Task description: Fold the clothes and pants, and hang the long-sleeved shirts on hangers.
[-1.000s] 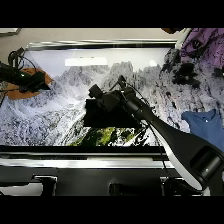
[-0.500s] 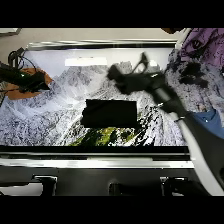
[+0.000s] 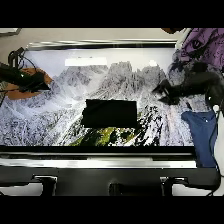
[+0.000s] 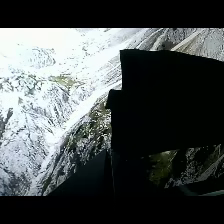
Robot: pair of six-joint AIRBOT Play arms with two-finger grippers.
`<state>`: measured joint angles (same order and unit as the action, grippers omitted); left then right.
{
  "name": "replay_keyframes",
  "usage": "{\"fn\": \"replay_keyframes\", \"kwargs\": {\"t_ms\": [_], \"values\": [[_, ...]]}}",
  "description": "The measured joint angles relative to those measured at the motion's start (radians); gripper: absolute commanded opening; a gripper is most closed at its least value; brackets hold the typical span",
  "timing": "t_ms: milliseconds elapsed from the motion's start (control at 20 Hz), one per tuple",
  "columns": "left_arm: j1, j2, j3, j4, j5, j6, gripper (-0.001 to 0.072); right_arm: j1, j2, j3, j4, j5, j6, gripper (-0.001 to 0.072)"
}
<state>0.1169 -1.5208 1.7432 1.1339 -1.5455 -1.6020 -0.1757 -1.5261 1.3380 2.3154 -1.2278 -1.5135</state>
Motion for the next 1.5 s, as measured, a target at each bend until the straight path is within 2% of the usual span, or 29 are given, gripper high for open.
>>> {"fn": "replay_keyframes", "kwargs": {"t_ms": [200, 400, 450, 500, 550, 650, 950, 1500], "values": [[0.0, 0.0, 0.0, 0.0, -0.001, 0.006, 0.0021, 0.023, -0.114, -0.08, 0.129, -0.017, -0.175, 0.0549], [0.0, 0.0, 0.0, 0.0, -0.009, 0.007, 0.002, 0.105, -0.215, -0.102, 0.194, 0.029, -0.246, 0.0529], [0.0, 0.0, 0.0, 0.0, -0.011, 0.008, 0.0021, 0.124, -0.234, -0.104, 0.204, 0.038, -0.254, 0.0504], [0.0, 0.0, 0.0, 0.0, -0.013, 0.008, 0.0021, 0.143, -0.251, -0.106, 0.214, 0.049, -0.261, 0.0445], [0.0, 0.0, 0.0, 0.0, -0.013, 0.008, 0.0021, 0.159, -0.264, -0.107, 0.22, 0.055, -0.267, 0.0341], [0.0, 0.0, 0.0, 0.0, -0.016, 0.008, 0.002, 0.186, -0.28, -0.108, 0.229, 0.074, -0.274, 0.0026], [0.0, 0.0, 0.0, -0.021, -0.019, 0.007, 0.002, 0.19, -0.244, -0.04, 0.237, 0.074, -0.245, 0.003], [0.0, 0.001, 0.0, -0.033, -0.019, 0.006, 0.0021, -0.031, -0.208, 0.365, 0.171, 0.054, 0.073, 0.0029]]}}
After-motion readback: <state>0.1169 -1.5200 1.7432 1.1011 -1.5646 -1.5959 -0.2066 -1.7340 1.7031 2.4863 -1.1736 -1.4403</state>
